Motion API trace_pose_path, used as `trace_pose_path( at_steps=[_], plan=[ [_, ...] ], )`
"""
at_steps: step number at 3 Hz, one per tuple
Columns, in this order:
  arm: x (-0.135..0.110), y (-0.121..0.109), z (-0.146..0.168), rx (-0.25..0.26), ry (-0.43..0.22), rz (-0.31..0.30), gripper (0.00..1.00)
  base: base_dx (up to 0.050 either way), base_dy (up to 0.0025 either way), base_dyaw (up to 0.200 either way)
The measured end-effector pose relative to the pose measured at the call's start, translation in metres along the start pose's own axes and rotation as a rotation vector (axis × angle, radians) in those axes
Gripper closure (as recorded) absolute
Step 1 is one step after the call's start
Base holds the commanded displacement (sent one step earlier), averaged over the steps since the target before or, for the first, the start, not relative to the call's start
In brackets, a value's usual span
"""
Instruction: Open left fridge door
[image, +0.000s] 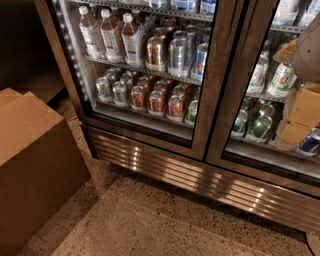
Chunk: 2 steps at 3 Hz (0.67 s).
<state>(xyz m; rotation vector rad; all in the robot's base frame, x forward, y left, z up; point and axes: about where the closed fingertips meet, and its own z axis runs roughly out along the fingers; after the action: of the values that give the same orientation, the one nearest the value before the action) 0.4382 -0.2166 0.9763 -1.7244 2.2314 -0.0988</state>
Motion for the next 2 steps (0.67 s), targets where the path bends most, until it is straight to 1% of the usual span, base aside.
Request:
trace_pose_path(
  at_steps=[1,2],
  plan=[
    [0.0,0.0,0.0,0.0,0.0,0.0,0.0,0.044,0.002,0.09],
    [0.0,0.0,0.0,0.0,0.0,0.0,0.0,0.038,-0.00245,-0.126]
  ],
)
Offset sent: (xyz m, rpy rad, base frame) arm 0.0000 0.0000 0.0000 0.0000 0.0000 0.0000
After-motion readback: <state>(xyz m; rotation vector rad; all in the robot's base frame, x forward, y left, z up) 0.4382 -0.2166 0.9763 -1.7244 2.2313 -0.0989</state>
